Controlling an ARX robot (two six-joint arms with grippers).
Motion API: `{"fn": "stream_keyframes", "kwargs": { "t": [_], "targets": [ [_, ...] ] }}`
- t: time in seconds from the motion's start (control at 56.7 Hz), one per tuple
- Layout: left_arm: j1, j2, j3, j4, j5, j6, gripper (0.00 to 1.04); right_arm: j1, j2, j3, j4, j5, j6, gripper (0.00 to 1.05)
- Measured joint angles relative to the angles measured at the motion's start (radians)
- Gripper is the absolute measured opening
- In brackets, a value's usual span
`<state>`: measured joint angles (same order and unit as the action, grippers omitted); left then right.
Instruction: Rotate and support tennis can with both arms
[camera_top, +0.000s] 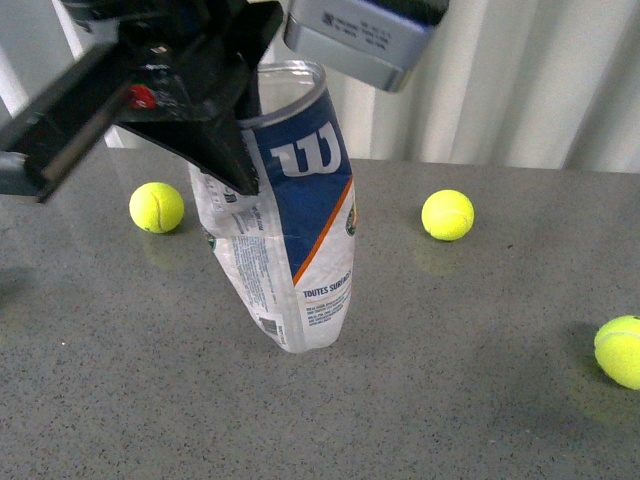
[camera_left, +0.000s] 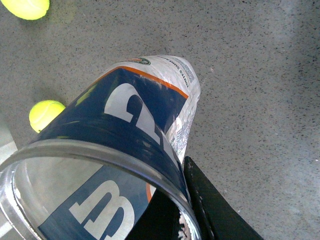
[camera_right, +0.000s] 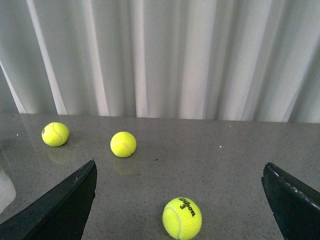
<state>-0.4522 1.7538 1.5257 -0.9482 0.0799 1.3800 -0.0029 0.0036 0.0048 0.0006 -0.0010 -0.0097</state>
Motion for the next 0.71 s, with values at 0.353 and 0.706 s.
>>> {"fn": "stream_keyframes", "kwargs": {
  "t": [0.353, 0.706],
  "targets": [
    [-0.008, 0.15, 0.026, 0.146, -0.082, 0.007, 0.04, 0.0, 0.0, 0.0, 0.0, 0.0, 0.0, 0.98],
    [0.015, 0.182, 0.0, 0.164, -0.108, 0.035, 0.04, 0.0, 0.0, 0.0, 0.0, 0.0, 0.0, 0.98]
  ]
}}
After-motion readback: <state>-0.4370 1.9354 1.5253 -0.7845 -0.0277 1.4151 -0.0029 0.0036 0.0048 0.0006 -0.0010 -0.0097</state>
